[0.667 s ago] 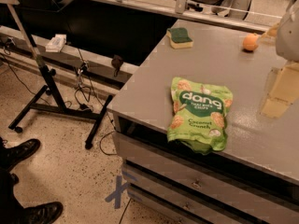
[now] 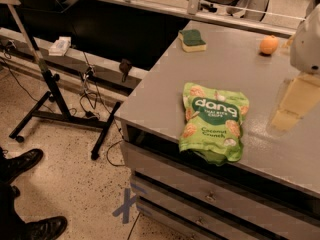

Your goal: Move green rice chip bag near sponge

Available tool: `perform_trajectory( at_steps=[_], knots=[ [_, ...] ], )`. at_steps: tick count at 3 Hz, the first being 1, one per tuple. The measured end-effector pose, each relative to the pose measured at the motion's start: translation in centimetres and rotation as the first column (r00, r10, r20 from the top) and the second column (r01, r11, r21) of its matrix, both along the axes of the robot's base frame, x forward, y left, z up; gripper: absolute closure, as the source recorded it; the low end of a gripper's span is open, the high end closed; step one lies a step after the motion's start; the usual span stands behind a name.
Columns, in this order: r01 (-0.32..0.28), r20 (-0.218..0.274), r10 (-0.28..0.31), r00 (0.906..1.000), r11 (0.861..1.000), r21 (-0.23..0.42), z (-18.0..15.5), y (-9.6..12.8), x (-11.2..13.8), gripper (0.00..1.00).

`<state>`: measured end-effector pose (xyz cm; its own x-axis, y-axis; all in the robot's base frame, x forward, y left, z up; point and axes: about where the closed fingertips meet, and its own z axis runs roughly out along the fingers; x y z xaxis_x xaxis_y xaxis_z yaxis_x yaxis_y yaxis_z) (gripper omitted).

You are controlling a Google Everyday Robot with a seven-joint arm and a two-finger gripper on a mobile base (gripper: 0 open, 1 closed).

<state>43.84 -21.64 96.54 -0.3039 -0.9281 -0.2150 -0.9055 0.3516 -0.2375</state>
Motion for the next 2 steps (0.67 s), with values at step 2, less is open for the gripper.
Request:
perform_trajectory(
  at_steps=[2],
  knots=[
    [0.285,-0.118,-0.274,0.9546,0.955,0.089,-5.5,2.4,-1.2,0.00]
  ],
)
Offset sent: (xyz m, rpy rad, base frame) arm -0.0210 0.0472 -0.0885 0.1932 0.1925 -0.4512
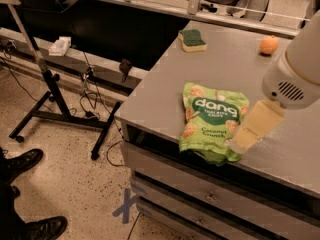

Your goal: Move green rice chip bag near sponge

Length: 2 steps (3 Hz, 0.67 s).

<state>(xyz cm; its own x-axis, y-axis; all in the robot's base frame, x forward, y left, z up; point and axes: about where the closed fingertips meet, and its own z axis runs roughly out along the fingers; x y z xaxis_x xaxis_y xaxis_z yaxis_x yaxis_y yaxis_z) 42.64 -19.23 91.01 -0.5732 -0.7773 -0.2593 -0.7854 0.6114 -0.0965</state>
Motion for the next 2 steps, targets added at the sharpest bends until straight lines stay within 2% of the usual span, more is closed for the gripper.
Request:
perform_trajectory(
  at_steps=[1,2],
  knots=[
    [0.061,-0.049,-0.058,0.9972,0.996,0.064,-1.2,2.9,-1.0,0.00],
    [0.069,-0.052,-0.064,0.9966,0.991,0.115,-2.3,4.6,-2.0,0.00]
  ],
)
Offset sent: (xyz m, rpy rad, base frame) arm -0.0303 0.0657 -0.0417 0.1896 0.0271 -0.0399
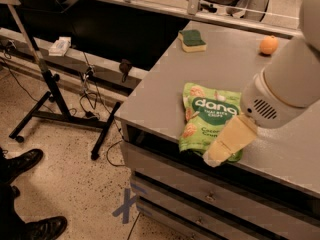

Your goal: Move green rice chip bag near sponge

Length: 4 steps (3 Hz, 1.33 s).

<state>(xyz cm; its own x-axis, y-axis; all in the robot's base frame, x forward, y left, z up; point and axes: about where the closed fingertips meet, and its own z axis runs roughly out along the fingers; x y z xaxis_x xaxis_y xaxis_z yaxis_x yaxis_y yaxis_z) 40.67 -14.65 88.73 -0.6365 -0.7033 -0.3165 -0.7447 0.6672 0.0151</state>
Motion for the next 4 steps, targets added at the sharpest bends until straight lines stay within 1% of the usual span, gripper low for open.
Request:
perform_trajectory(
  at_steps=[1,2,3,4],
  knots=[
    [-0.050,0.047,0.048,0.9977,0.998,0.048,-1.6,1.3,-0.2,0.00],
    [-0.113,0.125,0.102,0.9868,0.991,0.079,-2.7,2.2,0.8,0.00],
    [-0.157,0.205,0.136,0.9692,0.983,0.092,-3.2,2.6,2.1,0.18],
    [-0.179,0.265,0.151,0.9523,0.980,0.086,-3.3,2.5,3.0,0.41]
  ],
)
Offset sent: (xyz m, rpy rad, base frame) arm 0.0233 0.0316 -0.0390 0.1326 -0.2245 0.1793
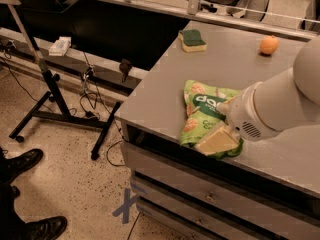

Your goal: Move green rice chip bag near sponge

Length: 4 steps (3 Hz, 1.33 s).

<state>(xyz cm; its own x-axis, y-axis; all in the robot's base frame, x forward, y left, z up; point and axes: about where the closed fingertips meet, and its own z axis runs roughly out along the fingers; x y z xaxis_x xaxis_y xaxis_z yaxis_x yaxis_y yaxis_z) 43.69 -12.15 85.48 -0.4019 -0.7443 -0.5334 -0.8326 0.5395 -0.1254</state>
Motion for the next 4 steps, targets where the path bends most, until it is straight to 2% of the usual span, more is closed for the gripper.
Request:
perform_trajectory(
  at_steps=[2,3,4],
  knots=[
    [-0.020,0.084,0.022,0.9962,1.000,-0.020,0.7,-0.8,1.8,0.88],
    [-0.032,0.153,0.037,0.9875,0.999,-0.036,2.6,-0.5,4.2,1.00],
    [-0.021,0.229,0.029,0.9730,0.999,-0.034,4.6,0.3,7.4,1.00]
  ],
)
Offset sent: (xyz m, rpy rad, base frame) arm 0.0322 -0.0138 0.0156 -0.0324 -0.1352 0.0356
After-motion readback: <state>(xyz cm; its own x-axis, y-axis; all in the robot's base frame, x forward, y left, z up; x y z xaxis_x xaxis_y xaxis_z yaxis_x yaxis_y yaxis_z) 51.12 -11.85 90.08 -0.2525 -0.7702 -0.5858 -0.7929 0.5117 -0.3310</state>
